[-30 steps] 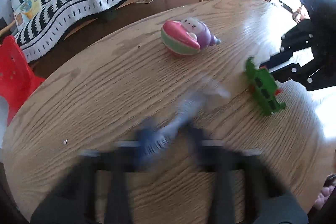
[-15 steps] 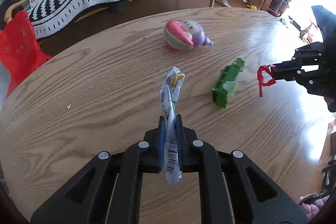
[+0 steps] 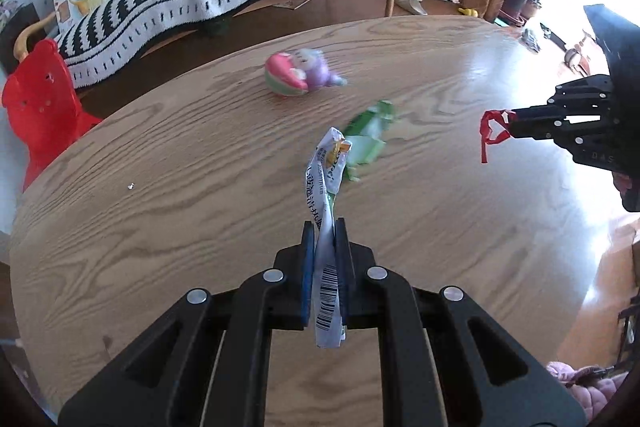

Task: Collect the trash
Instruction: 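Carry the wrapper and red ribbon to the black bin and open both tools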

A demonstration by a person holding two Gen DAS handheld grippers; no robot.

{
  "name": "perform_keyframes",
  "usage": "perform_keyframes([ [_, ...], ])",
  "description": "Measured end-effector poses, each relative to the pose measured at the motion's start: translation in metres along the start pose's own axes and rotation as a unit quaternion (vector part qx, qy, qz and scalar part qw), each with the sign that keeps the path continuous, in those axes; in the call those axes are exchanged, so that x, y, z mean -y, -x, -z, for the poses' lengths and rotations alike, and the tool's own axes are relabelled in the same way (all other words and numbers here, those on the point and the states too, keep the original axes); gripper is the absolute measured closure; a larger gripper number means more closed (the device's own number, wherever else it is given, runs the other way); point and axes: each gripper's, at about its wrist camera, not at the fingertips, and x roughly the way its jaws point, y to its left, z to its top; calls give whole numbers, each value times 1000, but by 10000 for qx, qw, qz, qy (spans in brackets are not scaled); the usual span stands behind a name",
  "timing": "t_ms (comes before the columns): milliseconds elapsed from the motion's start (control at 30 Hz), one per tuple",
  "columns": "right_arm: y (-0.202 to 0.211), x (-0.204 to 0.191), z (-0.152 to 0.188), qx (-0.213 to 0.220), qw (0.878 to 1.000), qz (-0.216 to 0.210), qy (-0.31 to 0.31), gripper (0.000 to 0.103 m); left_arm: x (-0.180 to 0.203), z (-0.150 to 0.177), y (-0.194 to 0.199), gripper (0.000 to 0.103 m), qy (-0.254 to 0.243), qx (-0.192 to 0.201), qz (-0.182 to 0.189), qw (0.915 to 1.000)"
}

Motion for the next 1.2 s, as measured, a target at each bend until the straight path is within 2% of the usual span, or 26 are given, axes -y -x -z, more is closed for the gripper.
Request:
perform_keyframes([
  [67, 16, -2, 15, 77, 9999, 13, -76, 94, 15, 2, 8, 94, -21, 32, 47, 10000],
  [167, 43, -3, 48, 152, 9996, 132, -214, 94, 47, 9, 21, 94, 56, 164, 325, 9993],
  [367, 109, 20, 155, 150, 9953, 526, -793, 94, 156, 26, 27, 94, -390, 288, 1035, 9934],
  [533, 167, 42, 260, 256, 9829, 1015, -1512, 94, 267, 49, 21, 94, -964, 137, 1719, 9803],
  [600, 181, 51, 297, 290, 9768, 1198, -1752, 94, 316, 61, 16, 94, -1360, 26, 1970, 9709],
  [667, 192, 61, 335, 292, 9697, 1371, -1999, 94, 351, 71, 8, 94, -1729, -96, 2005, 9643],
  [733, 192, 71, 372, 216, 9634, 1581, -2152, 94, 389, 83, -8, 94, -2008, -262, 2040, 9578],
  [800, 186, 76, 398, 143, 9593, 1665, -2274, 94, 416, 95, -23, 94, -2084, -390, 2116, 9541],
  [900, 168, 83, 441, 33, 9516, 1709, -2553, 94, 453, 120, -53, 94, -1998, -655, 2350, 9490],
  [967, 155, 88, 470, 73, 9419, 1741, -2870, 94, 469, 134, -72, 94, -1900, -811, 2452, 9472],
  [1067, 136, 92, 503, 177, 9301, 1473, -3359, 94, 479, 155, -104, 94, -1635, -944, 2370, 9530],
  [1200, 117, 87, 528, 67, 9337, 1389, -3299, 94, 478, 177, -130, 94, -1535, -1035, 2130, 9593],
])
